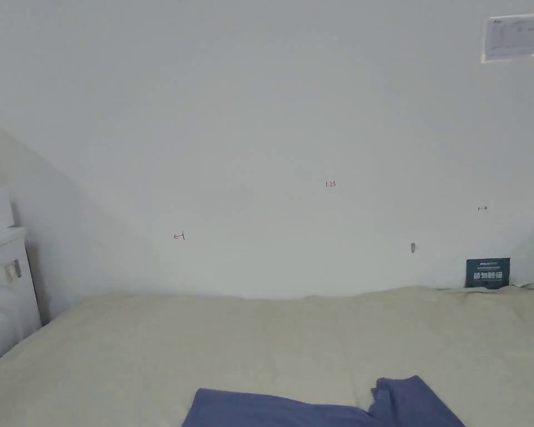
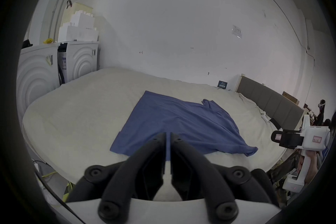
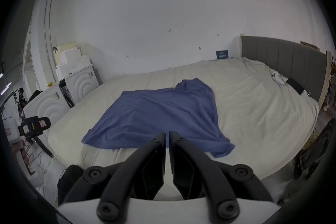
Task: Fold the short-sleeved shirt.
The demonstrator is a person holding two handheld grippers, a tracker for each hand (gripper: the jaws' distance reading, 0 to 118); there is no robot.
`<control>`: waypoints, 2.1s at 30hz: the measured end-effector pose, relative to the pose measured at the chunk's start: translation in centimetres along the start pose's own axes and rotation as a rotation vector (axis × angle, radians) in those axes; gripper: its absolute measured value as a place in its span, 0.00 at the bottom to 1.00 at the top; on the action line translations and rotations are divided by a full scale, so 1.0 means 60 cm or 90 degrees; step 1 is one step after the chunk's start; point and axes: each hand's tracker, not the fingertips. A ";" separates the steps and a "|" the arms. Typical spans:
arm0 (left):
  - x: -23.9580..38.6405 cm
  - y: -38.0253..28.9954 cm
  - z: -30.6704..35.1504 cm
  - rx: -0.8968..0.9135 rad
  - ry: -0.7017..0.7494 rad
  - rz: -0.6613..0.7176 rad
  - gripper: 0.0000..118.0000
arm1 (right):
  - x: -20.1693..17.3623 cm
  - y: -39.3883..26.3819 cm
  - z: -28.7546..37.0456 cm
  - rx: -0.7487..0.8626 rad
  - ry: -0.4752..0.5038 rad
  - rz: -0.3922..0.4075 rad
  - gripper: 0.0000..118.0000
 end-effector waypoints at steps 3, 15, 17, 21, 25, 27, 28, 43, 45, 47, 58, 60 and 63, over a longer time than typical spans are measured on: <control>-0.003 -0.007 0.002 -0.015 0.003 0.005 0.01 | -0.006 -0.003 0.003 -0.010 -0.006 0.012 0.03; -0.011 0.008 -0.025 -0.029 -0.004 -0.002 0.00 | 0.001 0.002 0.004 -0.015 0.009 -0.016 0.03; -0.011 0.017 -0.045 -0.036 -0.004 -0.009 0.00 | 0.004 0.000 -0.001 -0.019 0.016 -0.029 0.03; -0.013 0.055 -0.121 -0.051 -0.018 -0.048 0.01 | 0.009 -0.001 -0.017 -0.035 0.021 -0.048 0.03; -0.018 0.116 -0.255 -0.063 -0.031 -0.064 0.13 | 0.022 -0.004 -0.048 -0.063 0.021 -0.061 0.03; -0.031 0.152 -0.338 -0.077 -0.047 -0.062 0.36 | 0.030 -0.002 -0.066 -0.079 0.022 -0.072 0.03; -0.040 0.174 -0.389 -0.086 -0.047 -0.065 0.45 | 0.035 -0.002 -0.076 -0.083 0.022 -0.085 0.03; -0.148 0.269 -0.970 -0.262 0.044 -0.018 0.82 | 0.111 0.003 -0.190 -0.169 -0.015 -0.194 0.03; -0.155 0.258 -1.006 -0.259 0.052 -0.018 0.82 | 0.120 0.000 -0.194 -0.177 -0.034 -0.203 0.03; -0.159 0.244 -1.042 -0.286 0.092 -0.052 0.82 | 0.128 -0.005 -0.199 -0.190 -0.048 -0.203 0.03; -0.124 0.200 -1.087 -0.327 0.116 -0.107 0.65 | 0.146 -0.010 -0.220 -0.222 -0.063 -0.206 0.03; -0.120 0.209 -1.080 -0.319 0.110 -0.115 0.37 | 0.146 -0.003 -0.222 -0.218 -0.059 -0.197 0.03; -0.115 0.208 -1.073 -0.319 0.083 -0.128 0.16 | 0.152 0.017 -0.231 -0.201 -0.045 -0.190 0.03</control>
